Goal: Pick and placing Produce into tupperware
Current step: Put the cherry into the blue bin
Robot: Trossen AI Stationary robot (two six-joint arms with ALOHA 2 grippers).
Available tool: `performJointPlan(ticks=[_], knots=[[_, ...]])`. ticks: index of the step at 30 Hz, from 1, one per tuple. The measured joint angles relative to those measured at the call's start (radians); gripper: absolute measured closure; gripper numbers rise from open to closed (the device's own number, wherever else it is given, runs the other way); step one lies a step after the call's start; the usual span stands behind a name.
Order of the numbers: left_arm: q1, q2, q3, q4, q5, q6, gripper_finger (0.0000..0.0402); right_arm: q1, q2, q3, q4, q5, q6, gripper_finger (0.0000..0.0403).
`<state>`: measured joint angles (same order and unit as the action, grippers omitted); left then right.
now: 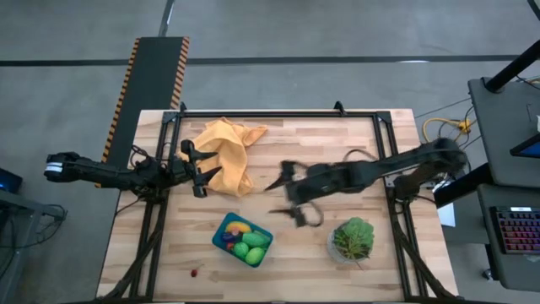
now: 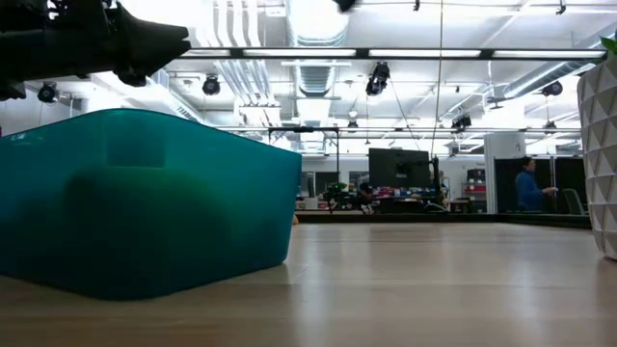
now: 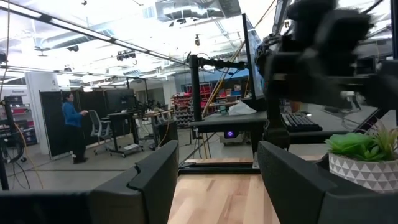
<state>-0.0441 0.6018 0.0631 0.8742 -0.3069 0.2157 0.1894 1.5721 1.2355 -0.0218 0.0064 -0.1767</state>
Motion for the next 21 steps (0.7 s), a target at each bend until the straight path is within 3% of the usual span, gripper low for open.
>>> performJointPlan(ticks=[4,11,18,21], knots=[[0.000,-0.001,0.003,0.001,0.007,-0.012,0.0196,-0.018,-0.203,-0.238,0.060,0.058,-0.003,0.0125],[0.000,0.001,0.000,0.004,0.012,-0.053,0.0196,-0.020,-0.528,-0.613,0.322,0.127,-0.039,0.0139],[0.000,0.018,0.004,0.028,0.006,-0.053,0.0196,-0.022,-0.803,-0.826,0.458,0.426,-0.153,0.0148],[0.000,0.021,0.004,0.087,-0.013,-0.052,0.0196,-0.029,-0.881,-0.873,0.503,0.464,-0.165,0.0151]])
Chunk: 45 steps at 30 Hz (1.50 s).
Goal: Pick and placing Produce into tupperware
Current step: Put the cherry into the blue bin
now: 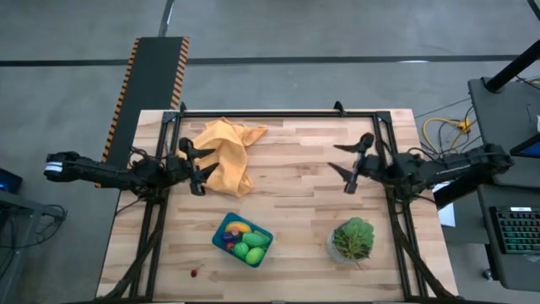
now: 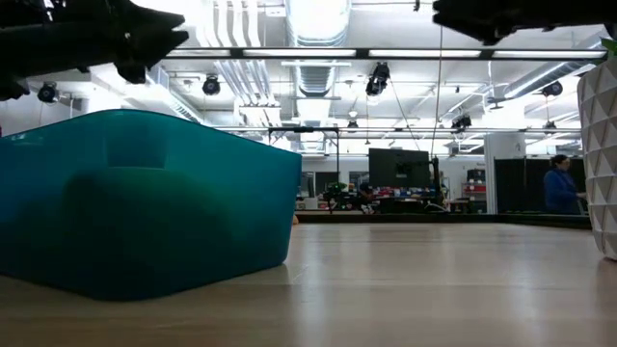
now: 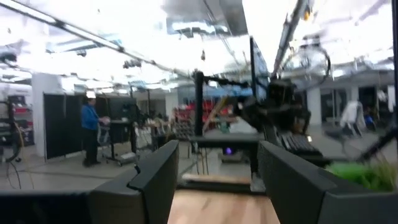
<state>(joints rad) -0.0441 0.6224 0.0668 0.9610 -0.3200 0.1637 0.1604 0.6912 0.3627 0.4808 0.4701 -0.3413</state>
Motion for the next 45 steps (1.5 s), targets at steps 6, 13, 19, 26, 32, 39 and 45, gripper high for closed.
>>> performJointPlan(ticks=[6,13,19,26,32,39,45], knots=[[0.000,-0.011,0.000,0.147,-0.001,0.171,0.0196,0.000,-0.100,-0.021,0.071,0.003,-0.061,0.0152],[0.000,0.005,0.013,0.484,-0.037,0.562,0.0196,-0.007,-0.121,0.073,0.083,0.152,-0.203,0.0156],[0.004,-0.007,0.005,0.494,-0.116,0.763,0.0196,-0.015,-0.118,0.136,0.078,0.163,-0.306,0.0159],[0.006,0.005,0.005,0.498,-0.128,0.785,0.0196,-0.019,-0.112,0.149,0.074,0.163,-0.318,0.0159],[0.003,0.003,-0.010,0.482,-0.205,0.691,0.0196,-0.019,-0.112,0.135,0.009,0.162,-0.249,0.0161],[-0.023,-0.030,-0.027,0.294,-0.315,0.408,0.0196,-0.019,-0.112,0.130,-0.048,0.161,-0.102,0.0165],[-0.065,-0.045,-0.025,0.089,-0.314,0.190,0.0196,-0.019,-0.109,0.129,-0.096,0.160,0.010,0.0165]])
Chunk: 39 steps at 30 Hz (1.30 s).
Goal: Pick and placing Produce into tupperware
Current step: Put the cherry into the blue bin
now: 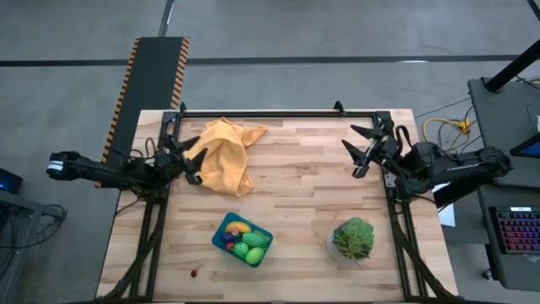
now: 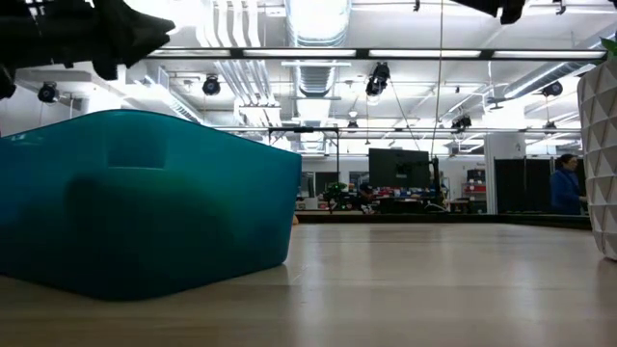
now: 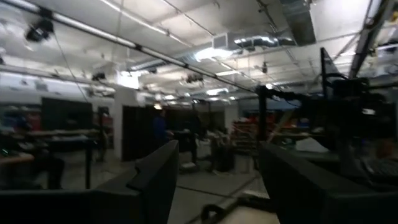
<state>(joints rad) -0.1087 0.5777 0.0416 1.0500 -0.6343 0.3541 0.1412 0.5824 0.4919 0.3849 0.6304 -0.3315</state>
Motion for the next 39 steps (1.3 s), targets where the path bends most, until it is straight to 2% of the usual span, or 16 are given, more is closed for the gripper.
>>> performJointPlan(ticks=[5,7,10,15,20,23,28,34,39], knots=[[-0.068,0.004,0.108,-0.214,0.001,-0.061,0.0196,0.000,0.011,-0.002,-0.042,-0.001,0.084,0.0165],[-0.106,0.032,0.206,-0.396,0.001,-0.064,0.0196,0.000,0.020,-0.002,-0.048,-0.001,0.118,0.0165],[-0.154,0.098,0.385,-0.757,-0.020,-0.126,0.0196,0.000,0.043,-0.002,-0.047,-0.001,0.169,0.0165],[-0.206,0.215,0.665,-1.319,-0.027,-0.389,0.0196,0.000,0.105,-0.002,-0.048,-0.001,0.201,0.0165],[-0.282,0.323,0.885,-1.710,-0.027,-0.670,0.0196,0.000,0.183,-0.002,-0.047,-0.001,0.201,0.0165],[-0.340,0.390,0.980,-1.820,-0.019,-0.771,0.0196,0.000,0.232,-0.002,-0.039,-0.001,0.226,0.0165],[-0.421,0.481,1.095,-1.910,0.011,-0.876,0.0196,0.000,0.320,-0.001,-0.031,-0.001,0.402,0.0165],[-0.477,0.591,1.145,-2.000,0.113,-1.029,0.0196,0.000,0.452,0.002,0.036,-0.001,0.452,0.0165],[-0.534,0.698,1.153,-2.160,0.162,-1.250,0.0196,0.000,0.547,0.047,0.075,-0.006,0.494,0.0165]])
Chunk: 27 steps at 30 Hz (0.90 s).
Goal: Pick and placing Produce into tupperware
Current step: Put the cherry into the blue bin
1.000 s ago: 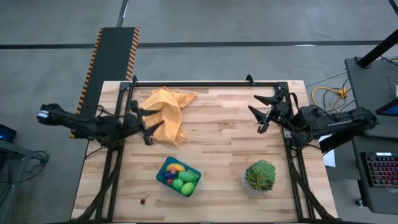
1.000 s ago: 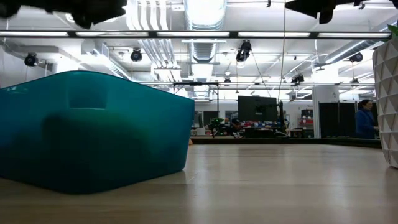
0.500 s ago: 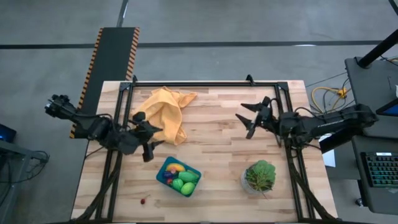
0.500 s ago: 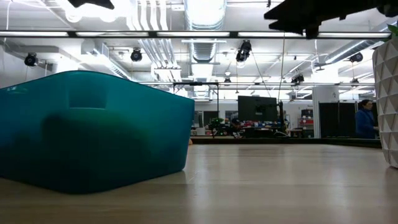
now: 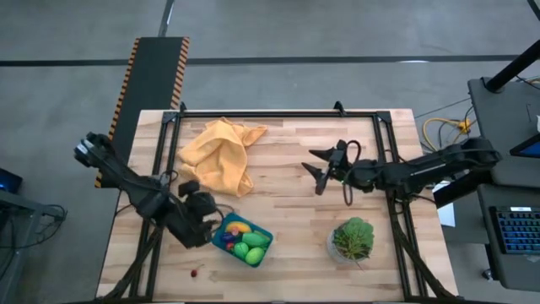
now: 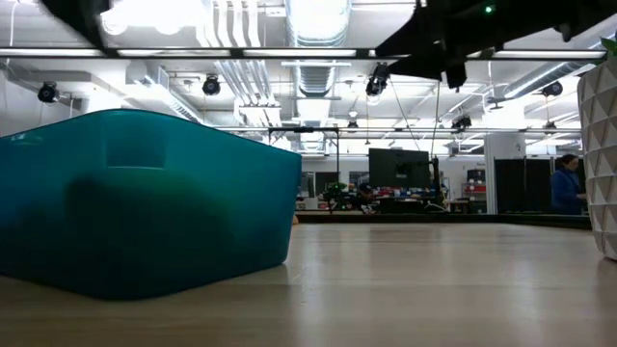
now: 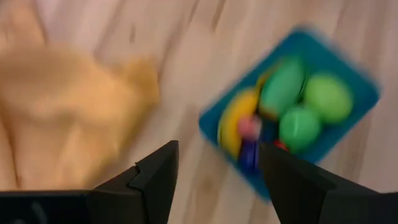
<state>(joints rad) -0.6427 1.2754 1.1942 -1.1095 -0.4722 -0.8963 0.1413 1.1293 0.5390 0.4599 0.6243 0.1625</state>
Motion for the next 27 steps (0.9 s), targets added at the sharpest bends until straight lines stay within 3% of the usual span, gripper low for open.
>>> performJointPlan(ticks=[5,10,17,22,27], knots=[[-0.063,0.085,-0.005,-0.121,0.201,-0.245,0.0196,0.000,0.089,0.059,-0.001,-0.008,0.021,0.0165],[-0.136,0.149,0.020,-0.100,0.313,-0.414,0.0196,0.000,0.175,0.122,-0.002,-0.007,0.020,0.0165],[-0.154,0.249,0.042,-0.075,0.527,-0.759,0.0196,0.000,0.288,0.206,-0.008,-0.007,-0.018,0.0165],[-0.166,0.342,0.043,0.068,0.603,-0.909,0.0196,0.000,0.344,0.247,-0.005,-0.007,-0.053,0.0165],[-0.168,0.425,0.074,0.154,0.651,-0.931,0.0196,0.000,0.360,0.254,-0.009,-0.007,-0.055,0.0165]])
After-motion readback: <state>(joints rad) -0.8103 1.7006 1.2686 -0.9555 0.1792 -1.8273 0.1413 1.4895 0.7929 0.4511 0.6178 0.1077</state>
